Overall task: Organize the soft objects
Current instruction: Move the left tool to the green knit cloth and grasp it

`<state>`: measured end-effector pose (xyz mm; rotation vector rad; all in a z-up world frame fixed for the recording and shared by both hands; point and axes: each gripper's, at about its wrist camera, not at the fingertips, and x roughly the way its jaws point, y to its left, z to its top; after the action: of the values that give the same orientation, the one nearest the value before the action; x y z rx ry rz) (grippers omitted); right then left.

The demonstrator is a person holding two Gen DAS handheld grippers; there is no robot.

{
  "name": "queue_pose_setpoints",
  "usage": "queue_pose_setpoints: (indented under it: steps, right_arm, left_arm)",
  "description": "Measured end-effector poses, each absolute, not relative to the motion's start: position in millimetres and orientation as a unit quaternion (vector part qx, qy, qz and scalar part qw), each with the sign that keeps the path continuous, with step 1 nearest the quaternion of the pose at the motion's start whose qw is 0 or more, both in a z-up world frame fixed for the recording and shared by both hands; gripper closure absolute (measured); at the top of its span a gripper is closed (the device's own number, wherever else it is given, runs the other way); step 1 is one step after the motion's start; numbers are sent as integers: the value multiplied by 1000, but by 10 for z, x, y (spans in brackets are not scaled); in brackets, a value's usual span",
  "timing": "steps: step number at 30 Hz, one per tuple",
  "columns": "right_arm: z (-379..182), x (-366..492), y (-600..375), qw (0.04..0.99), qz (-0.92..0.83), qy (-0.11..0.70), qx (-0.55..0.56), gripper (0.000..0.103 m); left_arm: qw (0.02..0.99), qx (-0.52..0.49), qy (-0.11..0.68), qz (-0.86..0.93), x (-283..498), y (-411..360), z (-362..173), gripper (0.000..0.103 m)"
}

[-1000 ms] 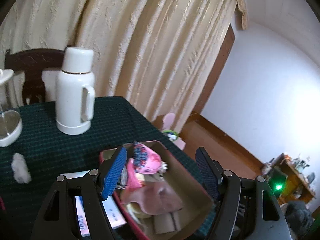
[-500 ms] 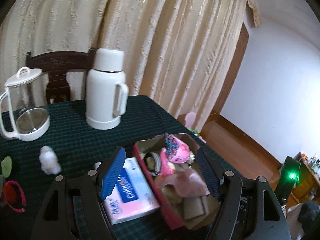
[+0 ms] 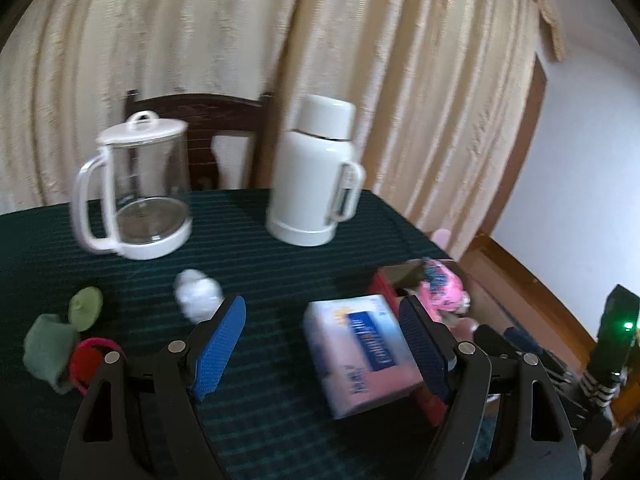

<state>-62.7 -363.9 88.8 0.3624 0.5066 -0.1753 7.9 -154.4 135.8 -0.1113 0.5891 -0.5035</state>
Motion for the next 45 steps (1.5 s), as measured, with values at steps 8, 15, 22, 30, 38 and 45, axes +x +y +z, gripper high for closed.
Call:
queue_pose_setpoints:
  steps: [8,15,22,30,38,45]
  right_arm:
    - [919,-476,-3265,951,-51,258,159,11]
    - [866,-369,-2996,950,-27,275,149,11]
    - [816,-267,-2695,947,3,295,127,11]
    - [700,-153,-2410,939,30,323,116,11]
    - [631,-70,-2199,932,51,343,105,11]
    - [568,-19,-2059,925,71,360,99,11]
  left_arm:
    - [936,-71,293,-183,144,-975,1261,23]
    - [942,-86,299,-130,218,-480,1146,23]
    - [940,-99,320,-63,306,57,910,23]
    - [938,-103,332,-9,384,462,730,22]
    - [927,-112,358,13,547,679,486,21]
    - [909,-152,386,36,753,951,239,21]
